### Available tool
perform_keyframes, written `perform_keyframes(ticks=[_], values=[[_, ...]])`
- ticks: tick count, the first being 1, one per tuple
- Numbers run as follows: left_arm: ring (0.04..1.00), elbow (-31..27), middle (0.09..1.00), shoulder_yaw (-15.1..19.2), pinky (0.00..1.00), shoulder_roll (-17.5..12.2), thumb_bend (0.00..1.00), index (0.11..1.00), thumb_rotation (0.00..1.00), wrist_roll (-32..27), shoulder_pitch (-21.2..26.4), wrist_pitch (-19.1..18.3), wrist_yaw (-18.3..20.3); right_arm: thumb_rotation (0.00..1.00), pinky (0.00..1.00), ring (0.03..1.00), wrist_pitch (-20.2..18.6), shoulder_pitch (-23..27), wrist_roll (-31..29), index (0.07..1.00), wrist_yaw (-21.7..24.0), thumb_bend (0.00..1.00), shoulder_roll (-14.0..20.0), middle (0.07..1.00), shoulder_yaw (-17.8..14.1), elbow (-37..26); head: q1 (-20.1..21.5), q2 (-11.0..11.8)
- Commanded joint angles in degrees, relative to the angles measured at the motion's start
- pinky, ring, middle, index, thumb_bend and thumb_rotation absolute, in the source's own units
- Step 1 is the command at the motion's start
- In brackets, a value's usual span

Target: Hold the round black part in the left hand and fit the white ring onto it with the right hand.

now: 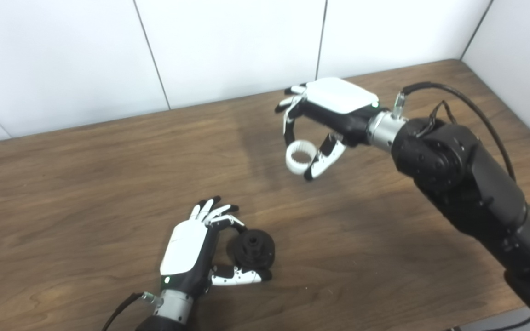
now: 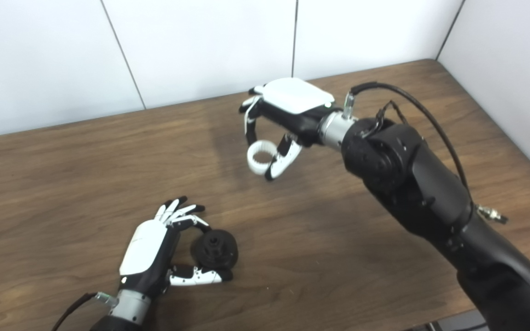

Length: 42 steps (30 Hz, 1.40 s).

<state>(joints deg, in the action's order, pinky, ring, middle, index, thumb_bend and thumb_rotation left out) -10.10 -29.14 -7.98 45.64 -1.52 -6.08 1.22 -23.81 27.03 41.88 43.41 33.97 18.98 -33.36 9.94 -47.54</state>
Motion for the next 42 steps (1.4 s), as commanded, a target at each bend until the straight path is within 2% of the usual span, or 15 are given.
perform_keyframes(ticks=[1,11,19,28,36,42], values=[[0.959,0.8,0.830,-1.7,1.00,0.1,0.52,0.483,0.06,1.2,-1.2,-1.3,3.6,0.14,1.00,0.960,1.1,1.5,1.1,0.484,0.7,0.52,-0.4,0.860,-0.1,-3.0,-0.6,-0.5],[0.961,0.8,0.830,-2.2,1.00,0.9,0.52,0.483,0.06,2.0,-0.8,-2.3,3.7,0.14,1.00,0.968,4.4,0.4,0.1,0.483,4.0,0.53,-3.5,0.864,2.0,-6.2,-3.0,-3.0],[0.953,0.4,0.822,-2.3,1.00,0.9,0.52,0.483,0.06,1.8,-0.6,-2.6,3.4,0.14,1.00,0.975,3.2,-1.6,1.5,0.484,7.0,0.52,-6.5,0.876,2.6,-7.6,-3.3,-3.9],[0.949,-0.4,0.821,-2.3,1.00,0.8,0.52,0.482,0.06,1.8,-0.6,-3.0,3.9,0.14,1.00,0.984,5.5,-3.7,1.8,0.483,7.0,0.53,-8.4,0.877,3.1,-6.5,-3.3,-4.9],[0.950,-0.2,0.820,-2.4,1.00,1.1,0.52,0.483,0.06,2.1,-0.7,-3.0,3.8,0.14,1.00,0.998,6.3,-4.6,2.0,0.484,6.9,0.52,-9.5,0.883,3.6,-5.9,-3.4,-5.0],[0.953,-0.2,0.825,-2.4,1.00,1.3,0.52,0.483,0.06,2.1,-0.7,-2.9,3.8,0.14,1.00,0.995,8.2,-5.3,2.2,0.484,6.2,0.52,-10.1,0.881,4.0,-4.8,-3.5,-5.1]])
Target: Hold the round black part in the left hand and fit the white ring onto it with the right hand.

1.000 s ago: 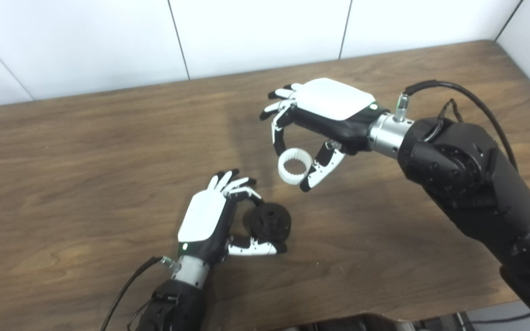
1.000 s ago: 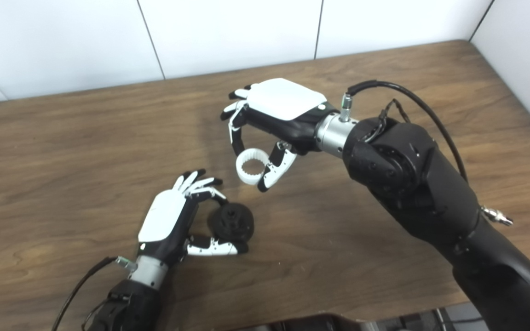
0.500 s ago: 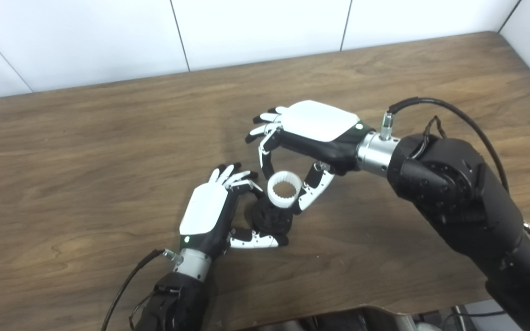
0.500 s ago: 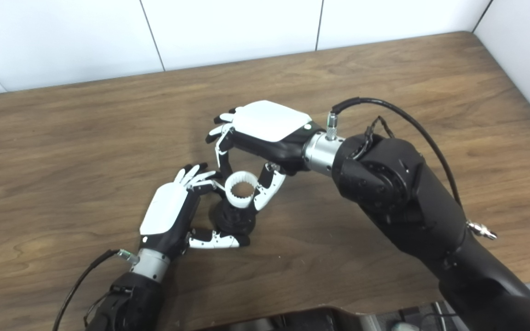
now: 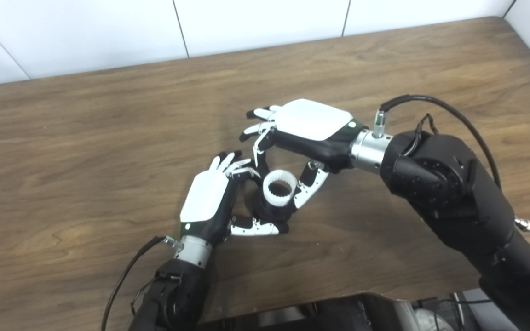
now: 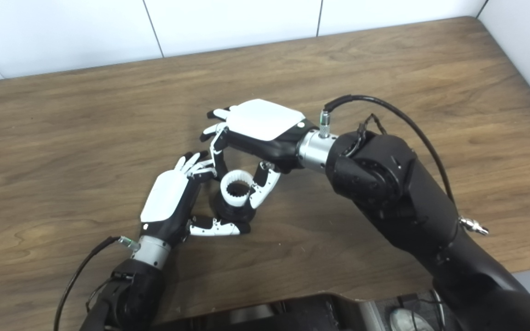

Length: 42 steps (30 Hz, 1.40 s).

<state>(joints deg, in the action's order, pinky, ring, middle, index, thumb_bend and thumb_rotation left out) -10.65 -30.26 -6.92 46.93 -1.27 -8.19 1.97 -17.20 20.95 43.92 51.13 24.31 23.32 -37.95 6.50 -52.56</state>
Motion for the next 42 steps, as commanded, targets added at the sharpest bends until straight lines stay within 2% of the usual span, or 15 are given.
perform_keyframes(ticks=[1,17,30,42], values=[[0.953,0.3,0.826,-1.3,1.00,0.3,0.52,0.483,0.06,0.8,-1.0,-0.8,3.1,0.14,1.00,0.996,1.9,0.6,0.2,0.484,-1.7,0.52,-0.6,0.877,-0.4,0.0,-0.1,0.0],[0.950,-0.1,0.831,-1.1,1.00,0.5,0.52,0.482,0.06,0.8,-1.2,-1.1,3.5,0.14,1.00,0.998,4.5,-0.5,1.9,0.484,-1.9,0.52,-2.5,0.877,-0.5,2.2,-0.3,0.1],[0.948,0.0,0.821,-1.2,1.00,0.6,0.53,0.483,0.06,0.9,-1.3,-0.9,3.1,0.14,1.00,0.996,6.0,-0.6,2.3,0.484,-2.5,0.52,-2.7,0.878,-1.6,3.5,-0.3,0.2],[0.952,-0.2,0.819,-1.2,1.00,0.4,0.52,0.483,0.06,1.0,-1.5,-1.0,3.4,0.14,1.00,1.000,5.5,0.2,2.2,0.483,-2.7,0.52,-2.4,0.885,-2.8,4.6,0.3,-0.1]])
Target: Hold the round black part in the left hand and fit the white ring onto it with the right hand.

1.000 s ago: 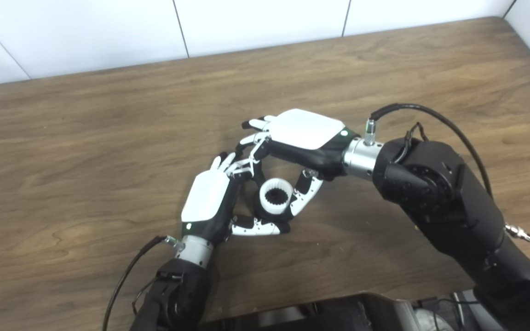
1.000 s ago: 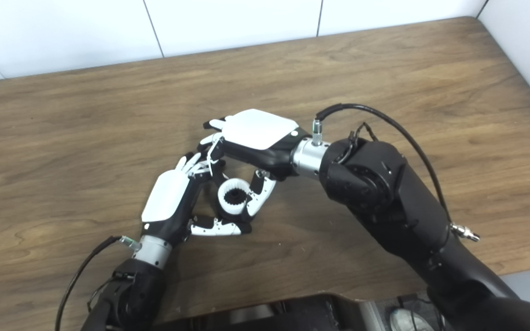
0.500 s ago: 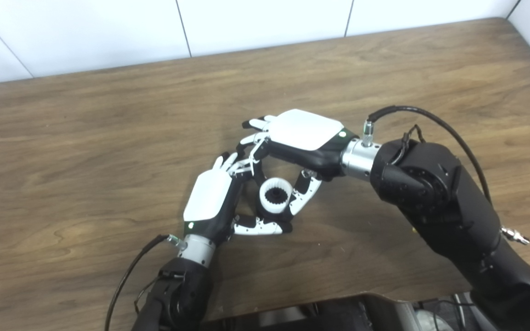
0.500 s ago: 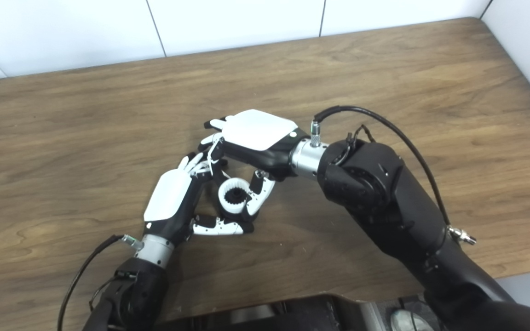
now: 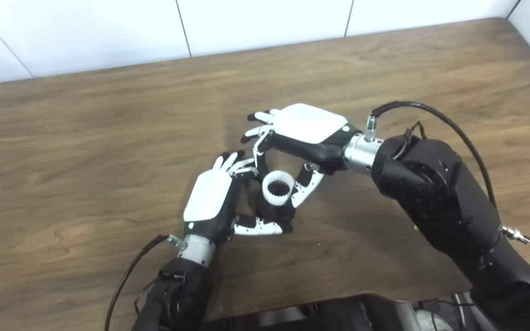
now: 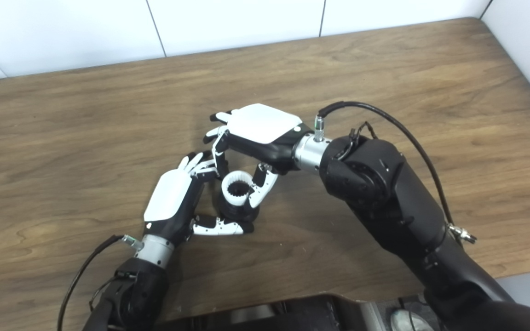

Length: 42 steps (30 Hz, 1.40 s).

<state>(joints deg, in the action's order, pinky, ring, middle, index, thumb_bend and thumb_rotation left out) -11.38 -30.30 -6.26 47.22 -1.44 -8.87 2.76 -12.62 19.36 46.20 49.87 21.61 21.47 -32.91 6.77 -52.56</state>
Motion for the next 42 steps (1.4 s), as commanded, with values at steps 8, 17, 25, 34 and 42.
perform_keyframes(ticks=[8,17,25,34,42], values=[[0.951,0.2,0.819,-1.2,1.00,-0.3,0.52,0.483,0.06,0.8,-1.3,-0.6,3.0,0.14,1.00,0.994,1.1,1.2,-0.4,0.483,-1.9,0.52,-0.1,0.879,-0.9,-0.1,0.1,-0.3],[0.948,0.7,0.823,-1.2,1.00,0.0,0.52,0.483,0.06,0.6,-0.8,-0.5,2.6,0.14,1.00,1.000,1.5,0.9,-0.1,0.484,-1.5,0.52,-0.2,0.880,0.0,-0.8,0.3,-0.2],[0.948,0.7,0.826,-1.1,1.00,0.3,0.52,0.483,0.06,0.7,-0.7,-0.8,2.7,0.14,1.00,1.000,1.3,1.0,-0.2,0.484,-1.1,0.52,-0.1,0.878,0.2,-1.1,0.4,-0.3],[0.939,0.9,0.823,-1.3,1.00,0.6,0.52,0.483,0.06,1.3,-0.5,-1.0,2.5,0.14,1.00,0.998,1.4,1.2,-0.8,0.484,-1.2,0.52,-0.7,0.871,0.4,-1.4,0.2,-0.3],[0.942,0.3,0.826,-1.3,1.00,0.6,0.52,0.483,0.06,1.5,-0.7,-1.5,3.0,0.14,1.00,0.994,1.6,0.9,-0.1,0.484,-1.2,0.52,-0.3,0.869,0.5,-0.9,0.0,-0.5]])
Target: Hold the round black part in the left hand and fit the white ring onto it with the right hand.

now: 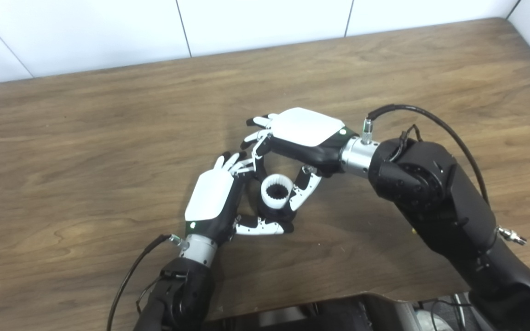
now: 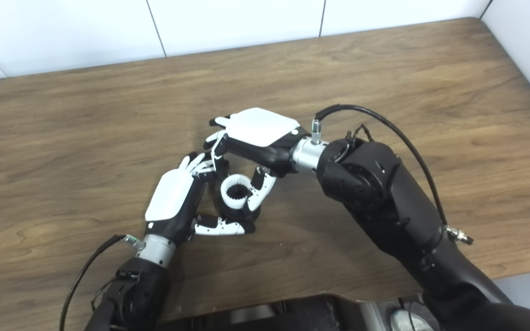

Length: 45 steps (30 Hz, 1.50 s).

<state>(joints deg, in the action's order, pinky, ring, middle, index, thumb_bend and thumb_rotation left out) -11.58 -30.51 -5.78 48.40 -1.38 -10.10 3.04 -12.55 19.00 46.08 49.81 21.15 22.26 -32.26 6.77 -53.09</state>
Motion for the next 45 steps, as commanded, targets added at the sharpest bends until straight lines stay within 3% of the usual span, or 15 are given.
perform_keyframes(ticks=[1,20,45], values=[[0.942,0.5,0.826,-1.1,1.00,0.2,0.52,0.483,0.06,0.2,-0.7,-0.3,2.7,0.14,1.00,0.994,1.6,1.2,0.0,0.484,-1.2,0.52,0.2,0.870,-0.4,-1.4,0.0,0.0],[0.948,0.0,0.821,-0.9,1.00,0.0,0.53,0.482,0.06,-0.1,-1.0,-0.2,2.8,0.13,1.00,1.000,1.0,0.0,0.0,0.484,-1.5,0.52,1.1,0.879,-1.6,-0.2,0.0,-0.4],[0.952,-0.2,0.825,-1.1,1.00,0.3,0.52,0.482,0.06,0.2,-1.0,-0.4,3.0,0.14,0.98,0.985,3.2,-1.3,0.0,0.483,-2.9,0.53,0.2,0.869,-0.6,-0.3,-0.1,-0.5]])
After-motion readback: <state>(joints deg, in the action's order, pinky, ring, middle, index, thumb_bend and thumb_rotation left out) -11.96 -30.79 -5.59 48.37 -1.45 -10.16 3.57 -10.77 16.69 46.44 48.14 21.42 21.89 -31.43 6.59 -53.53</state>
